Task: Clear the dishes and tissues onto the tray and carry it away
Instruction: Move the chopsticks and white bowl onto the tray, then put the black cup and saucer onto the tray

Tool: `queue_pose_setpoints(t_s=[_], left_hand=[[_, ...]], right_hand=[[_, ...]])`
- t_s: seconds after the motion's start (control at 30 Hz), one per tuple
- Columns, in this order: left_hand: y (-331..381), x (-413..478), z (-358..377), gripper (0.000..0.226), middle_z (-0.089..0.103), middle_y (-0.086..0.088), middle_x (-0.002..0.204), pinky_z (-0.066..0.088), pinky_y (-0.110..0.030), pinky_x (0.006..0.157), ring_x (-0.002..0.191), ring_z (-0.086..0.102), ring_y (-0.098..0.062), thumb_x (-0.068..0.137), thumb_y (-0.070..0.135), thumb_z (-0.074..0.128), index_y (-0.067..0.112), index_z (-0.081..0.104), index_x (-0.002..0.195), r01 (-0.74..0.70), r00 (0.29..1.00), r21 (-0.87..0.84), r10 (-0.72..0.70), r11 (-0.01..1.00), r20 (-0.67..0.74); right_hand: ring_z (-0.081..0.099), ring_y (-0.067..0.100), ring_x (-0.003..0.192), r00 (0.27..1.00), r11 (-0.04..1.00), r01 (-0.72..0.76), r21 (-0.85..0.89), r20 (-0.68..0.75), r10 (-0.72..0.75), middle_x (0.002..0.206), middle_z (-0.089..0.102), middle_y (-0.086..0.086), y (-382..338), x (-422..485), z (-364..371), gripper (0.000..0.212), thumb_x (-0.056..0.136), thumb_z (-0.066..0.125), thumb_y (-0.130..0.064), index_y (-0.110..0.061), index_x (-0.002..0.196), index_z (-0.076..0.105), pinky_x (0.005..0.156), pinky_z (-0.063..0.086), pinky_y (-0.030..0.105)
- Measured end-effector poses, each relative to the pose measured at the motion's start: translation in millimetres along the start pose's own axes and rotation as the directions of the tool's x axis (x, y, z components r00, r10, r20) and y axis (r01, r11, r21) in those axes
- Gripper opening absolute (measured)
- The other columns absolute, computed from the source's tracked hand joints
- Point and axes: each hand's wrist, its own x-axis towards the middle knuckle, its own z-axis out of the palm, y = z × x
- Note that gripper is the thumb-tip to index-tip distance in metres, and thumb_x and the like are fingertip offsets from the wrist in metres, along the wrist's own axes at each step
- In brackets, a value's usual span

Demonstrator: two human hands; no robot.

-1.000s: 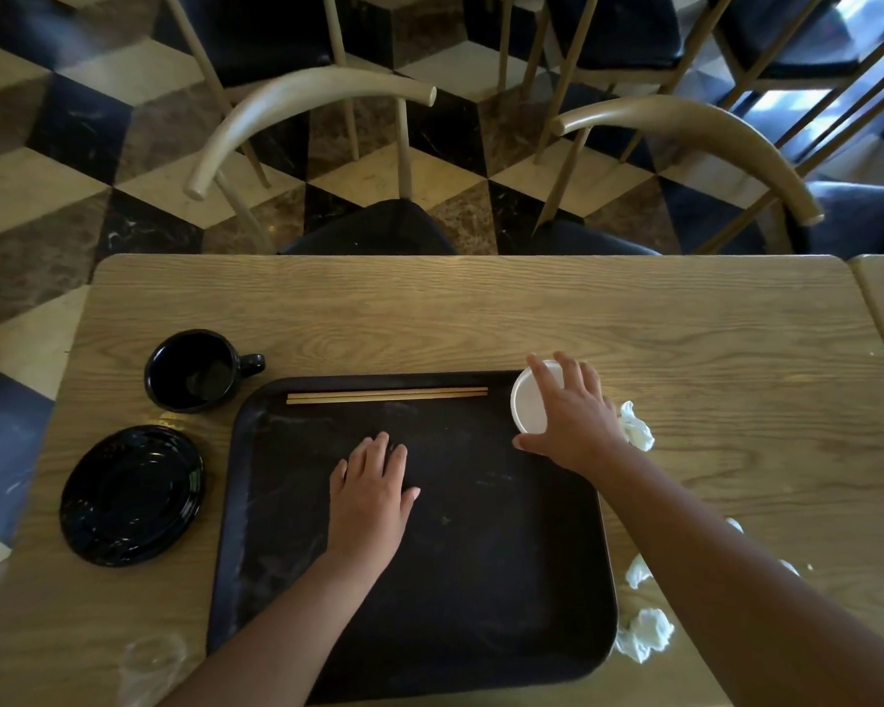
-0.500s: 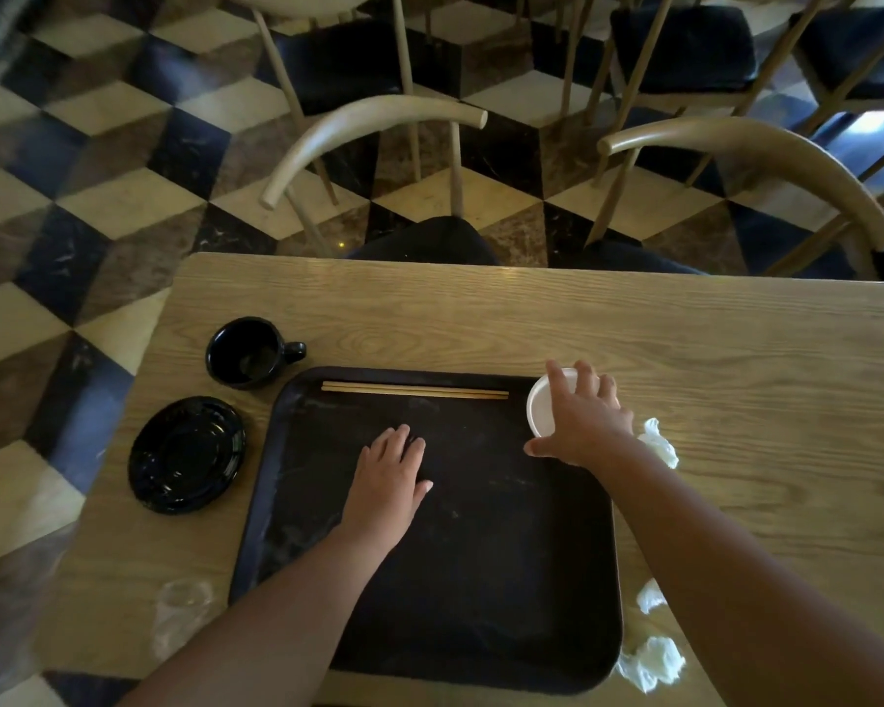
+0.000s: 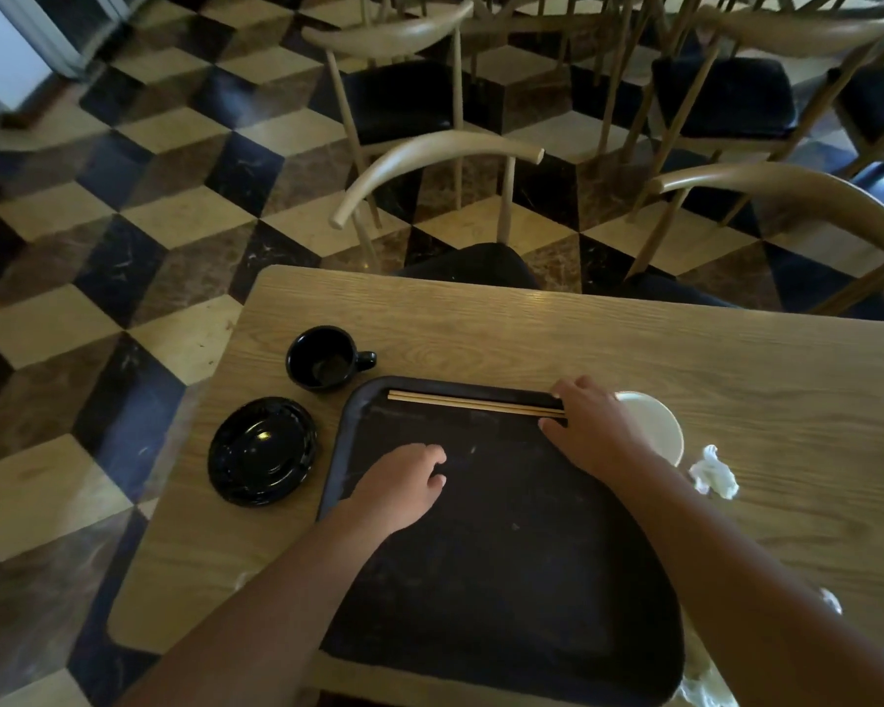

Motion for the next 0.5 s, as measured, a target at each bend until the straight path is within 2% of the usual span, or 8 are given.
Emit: queue_pose_setpoints(t_s=[0.07,0.17,0.27,0.33,0.4,0.5], left_hand=[[-22,-12,-10,0.032,0.069,0.001,0.115,0.053,-0.026,0.084,0.102,0.065,-0.013,0.097,0.028,0.056,0.018,0.061,0.128,0.008,0.996,-0.072,-0.014,0.997,-0.083],[-59,-31,-27,0.023,0.072,0.005,0.099,0.054,-0.023,0.076,0.088,0.066,-0.007,0.097,0.027,0.055,0.018,0.067,0.114,-0.014,0.981,-0.143,-0.014,0.990,-0.193],[-106,-45,-43,0.019,0.072,0.005,0.088,0.057,-0.029,0.071,0.079,0.067,-0.006,0.097,0.025,0.054,0.018,0.071,0.102,0.001,0.945,-0.187,-0.062,0.982,-0.322],[-138,-52,-53,0.020,0.074,0.003,0.091,0.056,-0.022,0.069,0.080,0.068,-0.006,0.098,0.022,0.055,0.015,0.072,0.105,0.045,0.914,-0.237,-0.135,0.970,-0.382],[-168,-58,-62,0.022,0.074,0.001,0.096,0.050,-0.015,0.069,0.085,0.068,-0.007,0.098,0.020,0.054,0.013,0.070,0.112,0.101,0.888,-0.285,-0.215,0.953,-0.407],[-211,-63,-71,0.023,0.072,-0.001,0.097,0.052,-0.024,0.069,0.087,0.068,-0.014,0.097,0.021,0.054,0.014,0.067,0.114,0.196,0.850,-0.307,-0.317,0.931,-0.421]], right_hand=[[0.062,0.028,0.102,1.000,0.999,0.000,0.053,0.030,-0.002,0.115,0.065,0.007,-24,-1,8,0.034,0.092,0.058,-0.038,-0.016,0.118,0.061,0.084,0.054,0.042],[0.066,0.024,0.093,0.997,0.979,-0.035,0.199,0.078,0.019,0.100,0.070,0.003,-59,4,26,0.028,0.091,0.059,-0.034,-0.015,0.112,0.063,0.083,0.055,0.042],[0.064,0.019,0.095,0.994,0.915,-0.089,0.393,0.092,0.057,0.107,0.067,-0.001,-95,18,44,0.024,0.092,0.061,-0.030,-0.016,0.111,0.064,0.086,0.055,0.039],[0.059,0.012,0.098,0.991,0.873,-0.126,0.472,0.102,0.087,0.113,0.060,-0.007,-120,30,54,0.028,0.093,0.061,-0.030,-0.021,0.119,0.062,0.086,0.050,0.032],[0.057,0.011,0.101,0.992,0.859,-0.115,0.500,0.097,0.076,0.114,0.061,-0.009,-141,46,63,0.033,0.094,0.058,-0.029,-0.022,0.126,0.060,0.084,0.047,0.030],[0.066,0.021,0.098,0.989,0.835,-0.133,0.533,0.133,0.072,0.108,0.069,0.000,-169,71,73,0.035,0.095,0.053,-0.026,-0.020,0.130,0.057,0.080,0.055,0.039]])
